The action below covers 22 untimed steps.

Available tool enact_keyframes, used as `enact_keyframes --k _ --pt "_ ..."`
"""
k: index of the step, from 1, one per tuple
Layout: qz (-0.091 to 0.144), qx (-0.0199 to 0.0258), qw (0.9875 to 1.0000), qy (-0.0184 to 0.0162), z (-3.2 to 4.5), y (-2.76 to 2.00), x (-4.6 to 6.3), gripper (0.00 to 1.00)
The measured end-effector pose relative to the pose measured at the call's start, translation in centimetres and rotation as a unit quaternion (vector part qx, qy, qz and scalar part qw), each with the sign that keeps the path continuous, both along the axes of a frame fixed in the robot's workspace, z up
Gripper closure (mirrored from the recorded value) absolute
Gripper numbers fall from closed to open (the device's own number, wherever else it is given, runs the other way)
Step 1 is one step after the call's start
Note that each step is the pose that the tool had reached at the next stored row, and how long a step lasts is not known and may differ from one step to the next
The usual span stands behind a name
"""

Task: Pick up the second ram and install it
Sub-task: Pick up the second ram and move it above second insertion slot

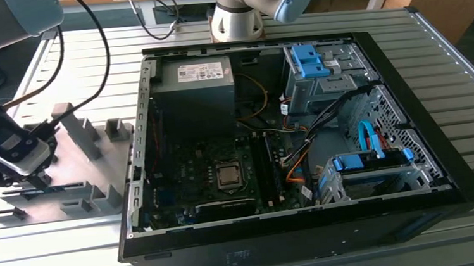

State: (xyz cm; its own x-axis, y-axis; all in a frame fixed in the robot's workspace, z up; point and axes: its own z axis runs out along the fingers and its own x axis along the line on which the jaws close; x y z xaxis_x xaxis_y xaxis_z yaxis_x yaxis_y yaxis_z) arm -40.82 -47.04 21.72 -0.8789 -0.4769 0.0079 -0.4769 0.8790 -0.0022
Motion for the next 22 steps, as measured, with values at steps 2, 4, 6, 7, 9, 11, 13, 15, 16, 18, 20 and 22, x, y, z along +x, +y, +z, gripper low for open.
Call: enact_keyframes --k 2,4,6,7,9,11,13,15,16,18,20,22 --pt "0.007 0.0 1.0 0.0 0.0 0.0 0.0 0.9" --pt "0.015 0.0 0.9999 0.0 0.0 0.0 0.0 0.9" --pt "0.022 0.0 0.9998 0.0 0.0 0.0 0.0 0.9" --pt "0.025 0.0 0.9997 0.0 0.0 0.0 0.0 0.9" --pt "0.032 0.0 0.9995 0.0 0.0 0.0 0.0 0.9" --pt "0.039 0.0 0.9992 0.0 0.0 0.0 0.0 0.9" --pt "0.046 0.0 0.9989 0.0 0.0 0.0 0.0 0.9" --pt "0.053 0.0 0.9986 0.0 0.0 0.0 0.0 0.9" --pt "0.057 0.0 0.9984 0.0 -0.01 0.0 0.0 0.9" --pt "0.063 0.0 0.998 0.0 0.0 0.0 0.0 0.9" --pt "0.07 0.0 0.9975 0.0 -0.01 0.0 0.0 0.9" --pt "0.077 0.0 0.997 0.0 -0.01 0.0 0.0 0.9"
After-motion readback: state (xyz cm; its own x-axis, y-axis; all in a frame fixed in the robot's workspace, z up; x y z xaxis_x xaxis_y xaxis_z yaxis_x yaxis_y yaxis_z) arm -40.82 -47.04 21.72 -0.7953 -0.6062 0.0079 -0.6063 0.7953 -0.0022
